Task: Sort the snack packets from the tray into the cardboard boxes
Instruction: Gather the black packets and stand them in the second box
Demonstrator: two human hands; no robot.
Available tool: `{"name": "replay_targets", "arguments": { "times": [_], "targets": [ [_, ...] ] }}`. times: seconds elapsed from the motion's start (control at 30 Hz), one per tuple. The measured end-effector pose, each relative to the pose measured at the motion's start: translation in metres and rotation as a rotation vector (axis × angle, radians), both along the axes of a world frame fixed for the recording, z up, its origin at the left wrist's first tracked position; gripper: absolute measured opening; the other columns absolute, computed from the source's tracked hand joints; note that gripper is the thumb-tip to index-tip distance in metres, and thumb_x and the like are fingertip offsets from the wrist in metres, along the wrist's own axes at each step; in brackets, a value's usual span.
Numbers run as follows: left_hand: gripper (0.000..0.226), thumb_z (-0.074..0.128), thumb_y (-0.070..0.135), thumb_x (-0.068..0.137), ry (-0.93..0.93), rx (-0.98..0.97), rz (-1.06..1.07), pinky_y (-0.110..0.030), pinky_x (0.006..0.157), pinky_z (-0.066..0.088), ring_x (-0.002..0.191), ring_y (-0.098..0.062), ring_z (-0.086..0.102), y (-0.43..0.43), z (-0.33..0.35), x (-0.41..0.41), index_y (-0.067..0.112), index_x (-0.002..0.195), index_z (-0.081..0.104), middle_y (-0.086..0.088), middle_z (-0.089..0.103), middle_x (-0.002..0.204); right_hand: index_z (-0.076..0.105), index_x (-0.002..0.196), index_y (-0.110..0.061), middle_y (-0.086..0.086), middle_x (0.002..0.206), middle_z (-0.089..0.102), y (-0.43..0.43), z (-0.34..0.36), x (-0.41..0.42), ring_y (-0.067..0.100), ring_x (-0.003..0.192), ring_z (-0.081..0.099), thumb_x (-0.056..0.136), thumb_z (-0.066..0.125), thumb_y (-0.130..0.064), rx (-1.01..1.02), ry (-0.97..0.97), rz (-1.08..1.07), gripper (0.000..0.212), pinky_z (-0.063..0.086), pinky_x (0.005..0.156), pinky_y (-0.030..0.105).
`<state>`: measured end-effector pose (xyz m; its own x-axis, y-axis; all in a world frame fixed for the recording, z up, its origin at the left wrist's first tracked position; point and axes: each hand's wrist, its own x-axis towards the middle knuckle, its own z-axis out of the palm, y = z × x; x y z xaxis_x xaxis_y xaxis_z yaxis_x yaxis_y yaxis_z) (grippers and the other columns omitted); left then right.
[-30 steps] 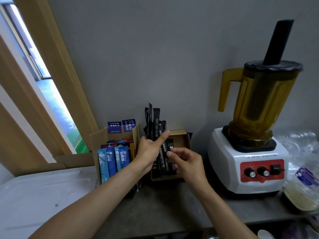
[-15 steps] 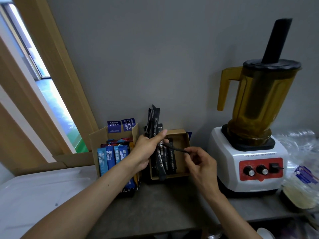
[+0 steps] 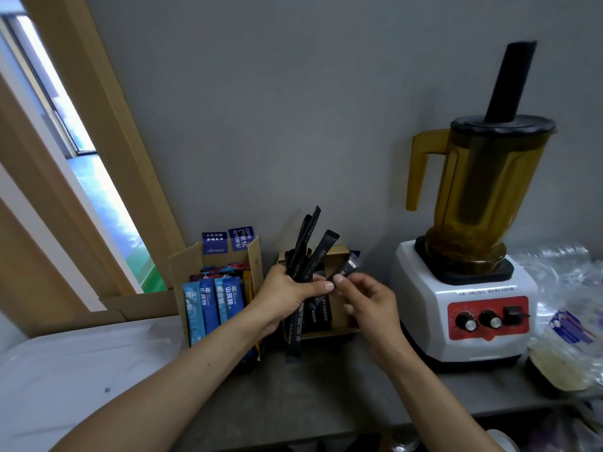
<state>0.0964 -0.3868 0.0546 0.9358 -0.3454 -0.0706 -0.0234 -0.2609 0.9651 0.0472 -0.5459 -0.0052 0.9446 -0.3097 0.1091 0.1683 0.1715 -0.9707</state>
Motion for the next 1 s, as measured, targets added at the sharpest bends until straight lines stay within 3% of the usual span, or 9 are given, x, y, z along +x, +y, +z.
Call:
{"name": "replay_targets", "arguments": {
  "times": [0.07,0.13,0.3,0.53,0.63,0.73,0.87,0.93,1.0],
  "targets": [
    [0.029,0.083,0.027,0.083,-0.005,-0.025,0.025,-0.021,0.075,0.054,0.089,-0.009,0.075,-0.001,-0.001,-0.001,0.009,0.104,0.076,0.002,0.08,0.092,0.077,0.092,-0.021,0.011,0.098,0.078,-0.003,0.001,0.001,0.033,0.1,0.074,0.092,0.075,-0.035,0.016,0.006,0.014,0.015,0.055,0.089,0.054],
    [0.031,0.082,0.034,0.084,-0.017,-0.067,0.093,-0.022,0.07,0.056,0.088,-0.015,0.075,-0.001,0.002,0.0,0.01,0.103,0.074,0.0,0.078,0.089,0.077,0.094,-0.024,0.009,0.098,0.078,-0.009,0.003,0.001,0.027,0.093,0.074,0.094,0.072,-0.031,-0.03,-0.012,0.021,0.009,0.054,0.086,0.053],
    [0.028,0.086,0.03,0.08,-0.092,-0.042,0.106,-0.021,0.068,0.055,0.089,-0.01,0.075,-0.004,0.013,0.005,0.018,0.103,0.075,0.001,0.078,0.097,0.078,0.112,-0.02,0.009,0.108,0.078,-0.013,0.006,-0.003,0.033,0.104,0.074,0.097,0.066,-0.023,-0.156,-0.025,0.182,0.019,0.058,0.093,0.059],
    [0.046,0.086,0.025,0.08,0.023,-0.127,0.208,-0.04,0.084,0.058,0.096,-0.022,0.073,-0.009,0.017,0.015,0.016,0.118,0.059,-0.006,0.074,0.105,0.075,0.113,-0.015,0.008,0.107,0.078,-0.015,0.003,-0.002,0.025,0.103,0.075,0.092,0.073,-0.016,-0.171,-0.005,0.181,0.021,0.061,0.093,0.047],
    [0.046,0.085,0.023,0.081,0.022,-0.117,0.214,-0.041,0.087,0.058,0.098,-0.022,0.072,-0.013,0.013,0.016,0.016,0.118,0.059,-0.005,0.073,0.107,0.075,0.108,-0.019,0.003,0.098,0.077,-0.014,0.0,-0.003,0.017,0.094,0.075,0.085,0.082,-0.019,-0.247,-0.007,0.117,0.024,0.062,0.08,0.031],
    [0.036,0.083,0.019,0.084,0.016,-0.147,0.224,-0.038,0.082,0.059,0.096,-0.022,0.073,-0.02,0.009,0.016,0.014,0.113,0.063,-0.006,0.074,0.105,0.074,0.098,-0.024,-0.003,0.09,0.076,-0.01,-0.004,0.0,0.007,0.085,0.074,0.086,0.081,-0.018,-0.374,0.003,-0.003,0.016,0.059,0.07,0.023],
    [0.028,0.083,0.022,0.085,0.0,-0.19,0.259,-0.034,0.073,0.058,0.088,-0.02,0.073,-0.026,0.006,0.019,0.015,0.105,0.066,-0.006,0.074,0.096,0.069,0.103,-0.032,-0.012,0.088,0.074,-0.008,-0.012,0.005,0.001,0.08,0.07,0.091,0.076,-0.027,-0.72,0.072,-0.25,0.015,0.061,0.069,0.027],
    [0.034,0.084,0.026,0.083,-0.011,-0.201,0.273,-0.039,0.081,0.06,0.09,-0.022,0.073,-0.026,0.005,0.021,0.013,0.109,0.066,-0.006,0.074,0.095,0.067,0.108,-0.033,-0.013,0.092,0.074,-0.007,-0.013,0.005,0.005,0.082,0.07,0.094,0.071,-0.031,-0.904,0.124,-0.303,0.015,0.059,0.07,0.03],
    [0.04,0.084,0.027,0.083,0.004,-0.228,0.291,-0.038,0.079,0.061,0.091,-0.024,0.074,-0.024,0.004,0.023,0.01,0.113,0.065,-0.007,0.074,0.095,0.065,0.112,-0.028,-0.006,0.095,0.076,-0.004,-0.014,0.008,0.017,0.086,0.073,0.097,0.066,-0.029,-1.056,0.16,-0.308,0.015,0.057,0.069,0.034]
  ]
}}
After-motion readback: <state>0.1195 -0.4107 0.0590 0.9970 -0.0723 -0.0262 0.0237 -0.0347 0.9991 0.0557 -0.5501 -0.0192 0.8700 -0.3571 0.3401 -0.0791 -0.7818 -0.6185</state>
